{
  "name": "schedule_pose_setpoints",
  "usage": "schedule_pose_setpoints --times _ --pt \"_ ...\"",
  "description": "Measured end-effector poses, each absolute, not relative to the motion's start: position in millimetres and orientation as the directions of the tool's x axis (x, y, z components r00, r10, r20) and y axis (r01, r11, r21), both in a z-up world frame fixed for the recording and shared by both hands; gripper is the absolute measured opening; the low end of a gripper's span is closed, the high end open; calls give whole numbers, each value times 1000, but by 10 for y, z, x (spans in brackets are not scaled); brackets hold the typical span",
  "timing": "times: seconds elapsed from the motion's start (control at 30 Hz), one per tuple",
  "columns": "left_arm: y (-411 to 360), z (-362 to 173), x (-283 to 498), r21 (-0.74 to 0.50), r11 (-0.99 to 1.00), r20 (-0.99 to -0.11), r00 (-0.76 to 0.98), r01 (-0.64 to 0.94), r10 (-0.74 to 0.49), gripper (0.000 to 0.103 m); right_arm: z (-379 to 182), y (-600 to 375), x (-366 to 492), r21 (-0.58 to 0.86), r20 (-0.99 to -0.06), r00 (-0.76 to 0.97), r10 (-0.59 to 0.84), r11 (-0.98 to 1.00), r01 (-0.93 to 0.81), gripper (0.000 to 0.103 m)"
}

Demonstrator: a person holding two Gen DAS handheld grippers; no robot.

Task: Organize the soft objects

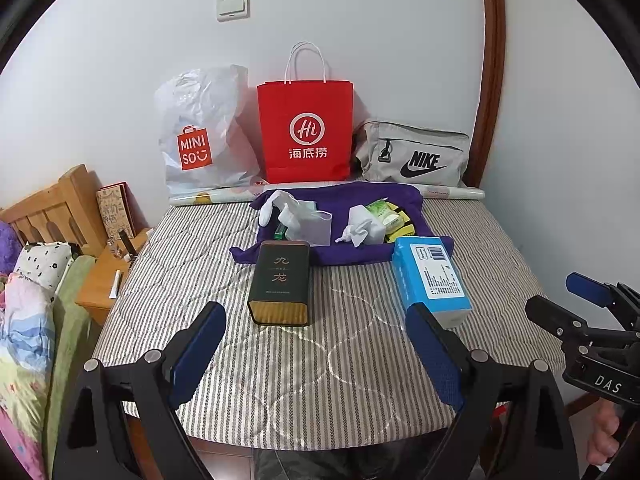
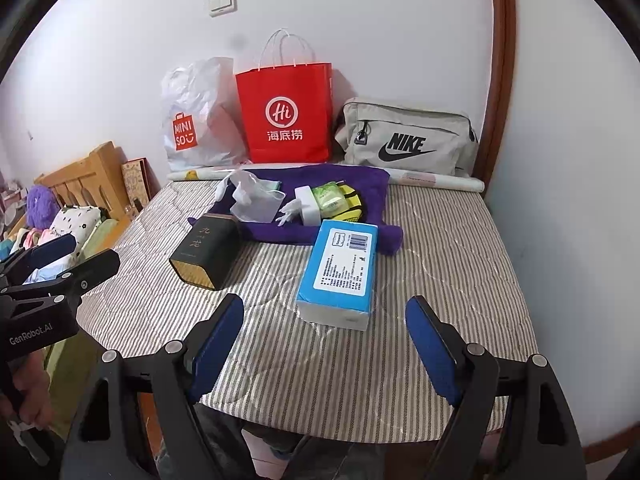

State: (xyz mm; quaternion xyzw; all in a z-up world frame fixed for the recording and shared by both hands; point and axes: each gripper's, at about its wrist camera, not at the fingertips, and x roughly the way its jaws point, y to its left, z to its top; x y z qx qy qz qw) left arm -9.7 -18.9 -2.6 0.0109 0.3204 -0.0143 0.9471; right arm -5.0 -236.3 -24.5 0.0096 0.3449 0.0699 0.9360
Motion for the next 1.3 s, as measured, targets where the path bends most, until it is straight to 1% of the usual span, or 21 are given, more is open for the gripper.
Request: schedule_pose_setpoints --times 1.3 --pt "-192 -44 -113 6 999 -608 794 42 -30 91 -227 -2359 -86 67 -638 756 145 989 -133 82"
